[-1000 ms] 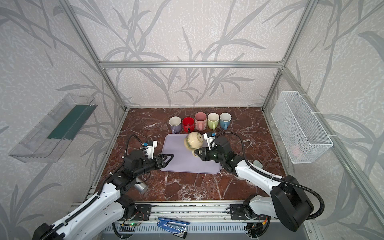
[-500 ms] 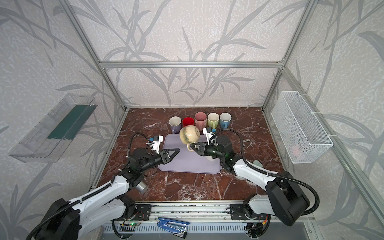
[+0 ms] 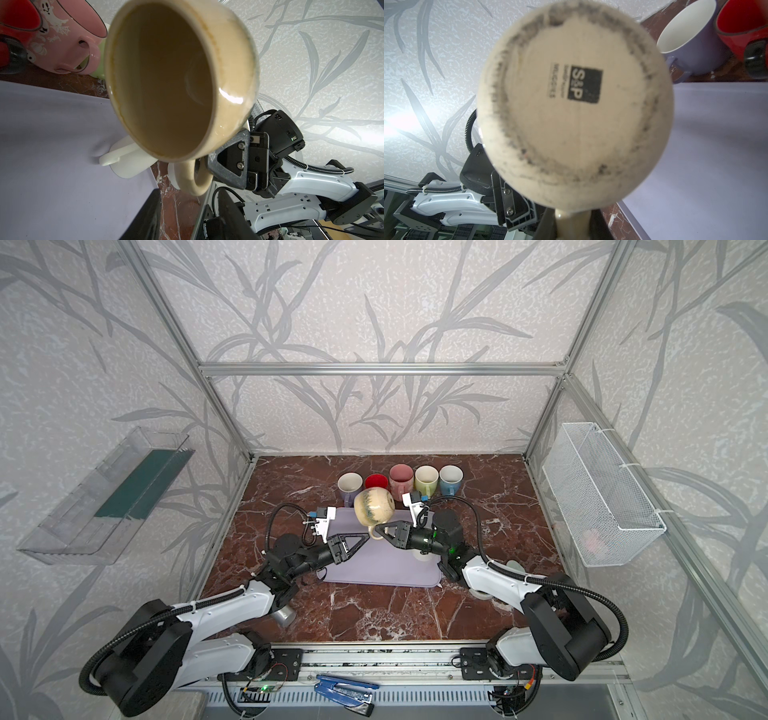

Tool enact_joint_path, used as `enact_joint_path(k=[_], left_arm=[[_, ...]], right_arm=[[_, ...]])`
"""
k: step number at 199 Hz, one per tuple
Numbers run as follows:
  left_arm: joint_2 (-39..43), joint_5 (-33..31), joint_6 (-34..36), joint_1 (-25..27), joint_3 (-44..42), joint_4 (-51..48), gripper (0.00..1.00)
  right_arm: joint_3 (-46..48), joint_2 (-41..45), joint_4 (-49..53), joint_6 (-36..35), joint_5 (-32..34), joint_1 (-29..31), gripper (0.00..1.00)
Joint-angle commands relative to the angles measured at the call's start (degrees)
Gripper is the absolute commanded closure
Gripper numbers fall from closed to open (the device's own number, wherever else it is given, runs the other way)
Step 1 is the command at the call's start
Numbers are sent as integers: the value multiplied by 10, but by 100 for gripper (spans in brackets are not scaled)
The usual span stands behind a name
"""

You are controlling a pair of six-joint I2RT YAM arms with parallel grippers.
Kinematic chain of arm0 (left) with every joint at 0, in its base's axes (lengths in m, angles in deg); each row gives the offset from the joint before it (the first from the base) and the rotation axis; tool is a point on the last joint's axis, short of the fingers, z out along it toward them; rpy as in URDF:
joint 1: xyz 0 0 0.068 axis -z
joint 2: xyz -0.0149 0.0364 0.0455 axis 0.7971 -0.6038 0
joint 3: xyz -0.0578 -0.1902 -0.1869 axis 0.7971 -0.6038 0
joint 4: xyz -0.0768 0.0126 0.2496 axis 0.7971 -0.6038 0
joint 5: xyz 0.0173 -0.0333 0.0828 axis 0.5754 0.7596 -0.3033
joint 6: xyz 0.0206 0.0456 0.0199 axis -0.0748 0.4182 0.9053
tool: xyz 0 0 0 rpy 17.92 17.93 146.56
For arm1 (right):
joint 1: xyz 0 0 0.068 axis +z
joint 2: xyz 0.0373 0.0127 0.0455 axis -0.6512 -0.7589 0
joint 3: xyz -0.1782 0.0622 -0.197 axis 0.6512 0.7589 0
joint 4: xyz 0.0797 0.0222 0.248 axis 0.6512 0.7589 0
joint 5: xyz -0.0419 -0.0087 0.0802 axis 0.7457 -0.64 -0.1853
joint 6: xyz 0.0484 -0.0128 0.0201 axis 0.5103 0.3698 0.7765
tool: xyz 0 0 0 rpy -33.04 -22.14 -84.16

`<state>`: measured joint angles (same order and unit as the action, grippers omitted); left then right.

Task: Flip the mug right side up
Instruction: 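Lift the cream mug with the right gripper while the left reaches toward it, then grasp the cream mug's rim with the left gripper while the right holds the handle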

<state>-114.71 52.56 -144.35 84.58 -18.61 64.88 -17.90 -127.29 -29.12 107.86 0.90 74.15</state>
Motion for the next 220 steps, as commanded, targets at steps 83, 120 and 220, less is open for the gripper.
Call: enact_joint_path(k=[83,120,220], left_arm=[[-68,14,-45,9,40,126,69],[-89,15,-56,12,42,154,74],[-84,7,-51,18,33,157,100]], right_arm=[[-3,-27,-177,38,-40,4,100],[-2,-34,-190,42,-44,8,100],[2,-38,-207,48,-46,7,93]])
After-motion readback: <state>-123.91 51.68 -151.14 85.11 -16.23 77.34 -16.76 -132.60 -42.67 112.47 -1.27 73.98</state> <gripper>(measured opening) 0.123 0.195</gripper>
